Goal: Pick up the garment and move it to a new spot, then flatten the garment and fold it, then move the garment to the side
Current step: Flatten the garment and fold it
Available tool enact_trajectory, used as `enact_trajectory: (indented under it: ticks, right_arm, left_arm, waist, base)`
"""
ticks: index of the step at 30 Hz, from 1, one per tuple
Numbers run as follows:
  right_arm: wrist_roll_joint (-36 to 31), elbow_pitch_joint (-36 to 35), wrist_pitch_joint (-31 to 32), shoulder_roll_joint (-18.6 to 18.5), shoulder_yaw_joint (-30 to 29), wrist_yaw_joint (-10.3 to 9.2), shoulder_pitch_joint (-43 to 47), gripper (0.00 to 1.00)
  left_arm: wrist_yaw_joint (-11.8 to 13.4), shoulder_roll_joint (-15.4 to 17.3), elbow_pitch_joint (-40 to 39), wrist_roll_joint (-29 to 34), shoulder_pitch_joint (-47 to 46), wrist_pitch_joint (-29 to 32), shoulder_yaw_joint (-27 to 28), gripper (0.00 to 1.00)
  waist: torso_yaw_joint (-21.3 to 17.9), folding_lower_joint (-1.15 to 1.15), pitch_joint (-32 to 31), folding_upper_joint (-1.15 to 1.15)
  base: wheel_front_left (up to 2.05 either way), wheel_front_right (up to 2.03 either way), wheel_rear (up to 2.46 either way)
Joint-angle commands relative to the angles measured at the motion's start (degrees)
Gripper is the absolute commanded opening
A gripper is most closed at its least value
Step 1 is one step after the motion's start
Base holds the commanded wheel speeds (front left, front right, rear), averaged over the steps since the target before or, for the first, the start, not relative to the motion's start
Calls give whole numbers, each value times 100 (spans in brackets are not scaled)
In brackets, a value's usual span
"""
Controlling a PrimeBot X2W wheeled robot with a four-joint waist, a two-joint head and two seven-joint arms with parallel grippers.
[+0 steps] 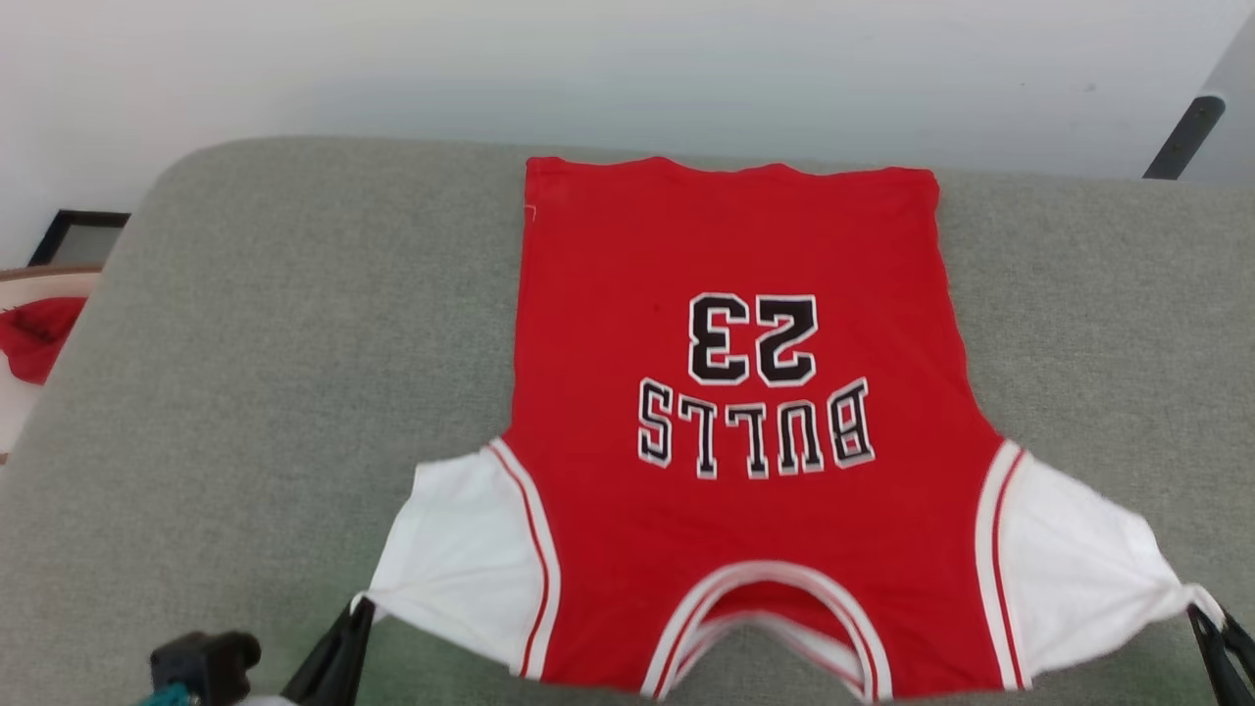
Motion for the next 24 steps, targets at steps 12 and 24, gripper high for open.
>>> enact_trajectory:
  ticks: [12, 24]
  right_arm:
    - [142, 50, 96, 416, -230, -7, 389, 0]
    - [926, 512, 938, 69, 314, -7, -235, 49]
  left_arm:
    - [82, -278, -240, 264, 498, -28, 437, 0]
    - [-185, -631, 13, 476, -36, -26, 313, 0]
  waist:
    - [3, 0, 282, 0]
    - [38, 0, 689, 0]
  base:
    - [0, 0, 0]
    - [0, 0, 0]
